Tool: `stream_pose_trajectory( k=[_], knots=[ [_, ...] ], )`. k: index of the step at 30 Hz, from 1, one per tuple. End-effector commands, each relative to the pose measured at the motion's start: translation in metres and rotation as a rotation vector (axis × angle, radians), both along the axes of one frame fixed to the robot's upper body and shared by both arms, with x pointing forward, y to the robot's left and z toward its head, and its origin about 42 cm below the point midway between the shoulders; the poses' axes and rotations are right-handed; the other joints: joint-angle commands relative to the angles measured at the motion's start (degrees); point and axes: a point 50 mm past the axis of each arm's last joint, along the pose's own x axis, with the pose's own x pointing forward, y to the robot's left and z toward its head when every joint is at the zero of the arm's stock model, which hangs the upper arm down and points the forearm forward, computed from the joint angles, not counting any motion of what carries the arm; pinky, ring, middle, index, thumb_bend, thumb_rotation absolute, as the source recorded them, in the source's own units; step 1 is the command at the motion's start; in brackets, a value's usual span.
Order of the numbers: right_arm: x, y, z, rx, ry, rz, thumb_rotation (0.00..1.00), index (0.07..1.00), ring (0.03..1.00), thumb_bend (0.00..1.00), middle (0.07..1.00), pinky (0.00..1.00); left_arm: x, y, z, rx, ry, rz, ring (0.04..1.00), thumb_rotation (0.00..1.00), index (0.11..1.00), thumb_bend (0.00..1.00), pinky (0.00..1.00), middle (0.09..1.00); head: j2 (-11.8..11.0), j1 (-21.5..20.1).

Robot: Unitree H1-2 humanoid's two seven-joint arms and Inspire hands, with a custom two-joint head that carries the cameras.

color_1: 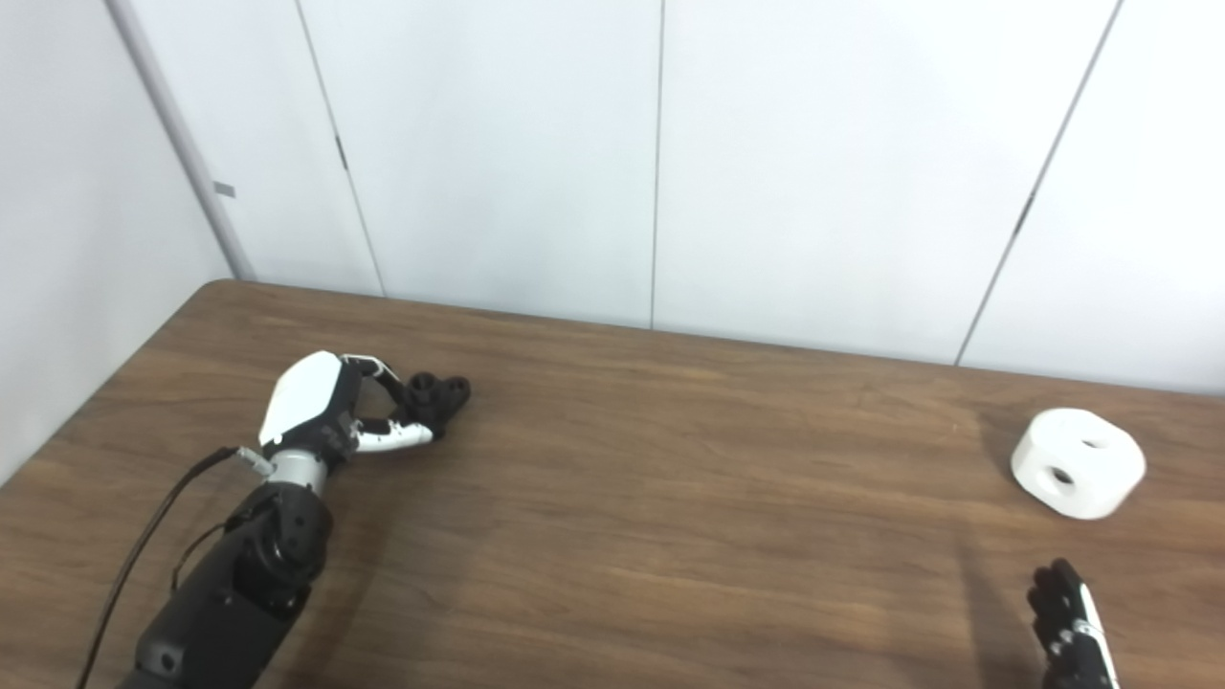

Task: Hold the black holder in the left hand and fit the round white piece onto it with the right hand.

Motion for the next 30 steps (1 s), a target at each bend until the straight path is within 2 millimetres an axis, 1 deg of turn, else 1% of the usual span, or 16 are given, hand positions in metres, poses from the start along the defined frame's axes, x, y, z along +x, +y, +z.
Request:
stream_pose_trajectory(
  k=[1, 3, 8, 12, 18, 23, 25, 26, 30],
  knots=[
    [0.001, 0.010, -0.005, 0.021, 0.006, -0.004, 1.00, 0.983, 0.983, 0.67, 0.973, 1.00, 0.002, -0.008, 0.021, 0.040, -0.061, -0.037, 0.901, 0.05, 0.486, 0.52, 1.00, 0.794, 0.33, -0.76],
    [0.001, 0.011, -0.004, 0.010, 0.002, -0.005, 1.00, 0.979, 0.971, 0.64, 0.966, 1.00, -0.005, -0.019, 0.020, 0.041, -0.054, -0.077, 0.902, 0.05, 0.486, 0.52, 1.00, 0.801, 0.58, -1.52],
    [0.001, 0.016, -0.001, -0.010, -0.010, -0.013, 1.00, 0.965, 0.956, 0.60, 0.952, 1.00, -0.021, -0.040, 0.019, 0.019, -0.026, -0.152, 0.899, 0.05, 0.486, 0.52, 1.00, 0.804, 1.25, -4.38],
    [0.000, 0.020, 0.002, -0.017, -0.014, -0.017, 1.00, 0.962, 0.968, 0.58, 0.951, 1.00, -0.038, -0.059, 0.012, 0.010, -0.035, -0.237, 0.888, 0.05, 0.486, 0.52, 1.00, 0.800, 1.79, -6.02],
    [0.000, 0.025, 0.006, -0.021, -0.023, -0.017, 1.00, 0.964, 0.971, 0.55, 0.952, 1.00, -0.063, -0.083, 0.001, 0.050, -0.034, -0.333, 0.886, 0.05, 0.486, 0.52, 1.00, 0.802, 3.10, -8.62],
    [0.000, 0.029, 0.011, -0.013, -0.029, -0.013, 1.00, 0.966, 0.982, 0.56, 0.954, 1.00, -0.078, -0.098, -0.003, 0.058, -0.038, -0.405, 0.893, 0.05, 0.486, 0.52, 1.00, 0.804, 4.65, -10.72],
    [0.001, 0.031, 0.013, -0.009, -0.032, -0.009, 1.00, 0.967, 0.982, 0.57, 0.954, 1.00, -0.084, -0.105, -0.005, 0.057, -0.047, -0.443, 0.891, 0.05, 0.486, 0.52, 1.00, 0.801, 5.78, -11.95],
    [0.001, 0.032, 0.013, -0.008, -0.033, -0.008, 1.00, 0.967, 0.981, 0.57, 0.954, 1.00, -0.086, -0.107, -0.006, 0.057, -0.050, -0.455, 0.889, 0.05, 0.486, 0.52, 1.00, 0.799, 5.78, -11.95],
    [0.002, 0.034, 0.018, -0.016, -0.035, -0.007, 1.00, 0.967, 0.979, 0.58, 0.957, 1.00, -0.097, -0.120, -0.009, 0.060, -0.051, -0.532, 0.894, 0.05, 0.487, 0.52, 1.00, 0.805, 7.44, -13.42]
  ],
)
